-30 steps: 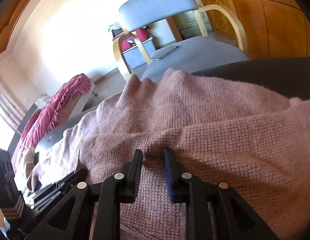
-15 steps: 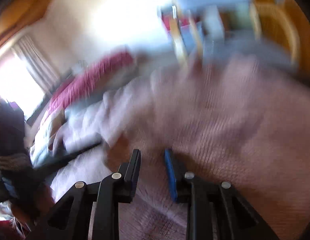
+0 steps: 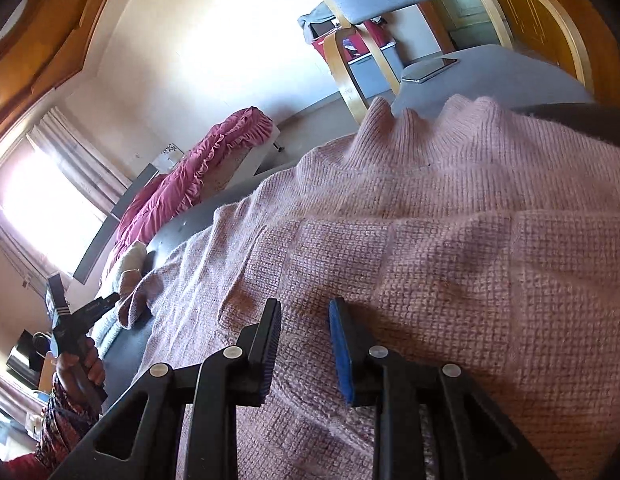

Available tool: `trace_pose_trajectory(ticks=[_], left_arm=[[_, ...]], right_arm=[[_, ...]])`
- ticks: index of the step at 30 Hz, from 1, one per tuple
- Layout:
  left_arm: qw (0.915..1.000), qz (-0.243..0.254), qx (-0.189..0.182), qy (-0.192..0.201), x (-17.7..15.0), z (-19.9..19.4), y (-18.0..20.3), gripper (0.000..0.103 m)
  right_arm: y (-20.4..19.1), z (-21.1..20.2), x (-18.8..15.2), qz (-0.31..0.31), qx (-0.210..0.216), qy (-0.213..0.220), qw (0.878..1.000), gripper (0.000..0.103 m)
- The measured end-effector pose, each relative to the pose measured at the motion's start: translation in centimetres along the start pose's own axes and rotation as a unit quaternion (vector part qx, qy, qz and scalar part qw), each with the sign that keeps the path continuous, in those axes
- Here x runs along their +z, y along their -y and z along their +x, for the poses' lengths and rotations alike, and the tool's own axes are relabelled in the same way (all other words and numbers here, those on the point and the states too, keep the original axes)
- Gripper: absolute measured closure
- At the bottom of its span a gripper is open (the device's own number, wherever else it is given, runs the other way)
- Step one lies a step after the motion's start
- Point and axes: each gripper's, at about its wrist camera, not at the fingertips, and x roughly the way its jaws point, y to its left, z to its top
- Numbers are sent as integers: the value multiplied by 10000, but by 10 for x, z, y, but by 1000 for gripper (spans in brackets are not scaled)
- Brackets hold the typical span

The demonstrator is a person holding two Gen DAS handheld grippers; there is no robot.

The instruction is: Fold clothes

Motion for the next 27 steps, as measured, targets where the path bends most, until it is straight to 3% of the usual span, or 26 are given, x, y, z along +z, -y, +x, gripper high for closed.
trace_pose_trajectory(ticks=[5,8,11,15,20,25,26,27], left_arm=[[9995,237,-222,-46,-4,10,-3,74],[9980,488,-407,-15,-6,11,3,56],[9951,734,-617,240,-6,-1,15,56],[9917,1210,17,439,-4,-1,28,50],[9883,1523,-116,-25,-8,16,33,50],[9811,1916,246,-128,-12,26,45,50],[9802,1954,298,-105,-11,26,47,58],[9799,1960,364,-97,-10,26,48,81]], right_arm=[[0,-8,-5,25,39,10,10000,78],[1,-10,-4,38,54,10,10000,78],[2,-13,-4,52,72,11,10000,78],[2,-14,-6,69,96,9,9999,78],[2,-16,-7,75,110,6,9999,78],[2,-17,-7,85,120,6,9999,78],[2,-17,-7,88,125,7,9999,78],[2,-18,-8,91,128,7,9999,78]])
